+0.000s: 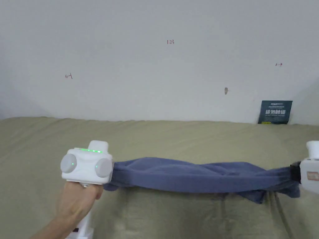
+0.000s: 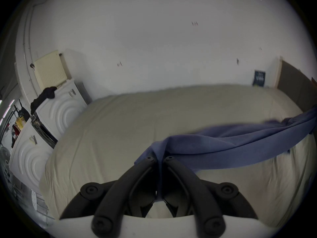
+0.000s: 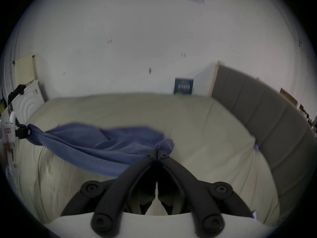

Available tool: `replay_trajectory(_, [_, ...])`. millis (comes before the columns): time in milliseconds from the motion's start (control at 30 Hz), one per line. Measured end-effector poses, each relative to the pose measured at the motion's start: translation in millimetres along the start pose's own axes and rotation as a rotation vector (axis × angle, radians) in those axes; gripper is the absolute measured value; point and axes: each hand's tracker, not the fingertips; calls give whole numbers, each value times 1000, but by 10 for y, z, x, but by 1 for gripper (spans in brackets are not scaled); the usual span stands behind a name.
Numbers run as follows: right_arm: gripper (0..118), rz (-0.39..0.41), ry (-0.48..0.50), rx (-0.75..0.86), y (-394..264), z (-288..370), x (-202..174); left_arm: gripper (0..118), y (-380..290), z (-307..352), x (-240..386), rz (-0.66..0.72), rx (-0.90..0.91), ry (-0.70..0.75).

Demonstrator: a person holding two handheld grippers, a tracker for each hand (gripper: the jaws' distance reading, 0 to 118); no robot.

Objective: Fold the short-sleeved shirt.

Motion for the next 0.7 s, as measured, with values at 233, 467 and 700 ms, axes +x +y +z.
replay_trajectory(233, [1, -97, 71, -121, -1628, 854, 225, 1, -1374, 468, -287, -8, -107, -60])
replay_trajectory(467, [1, -111, 102, -140, -2566, 1705, 287, 1, -2281, 1234, -551, 11, -137, -93])
replay_trajectory(700, [1, -87, 120, -162, -2956, 2172, 208, 1, -2900, 1789, -742, 71, -141, -130])
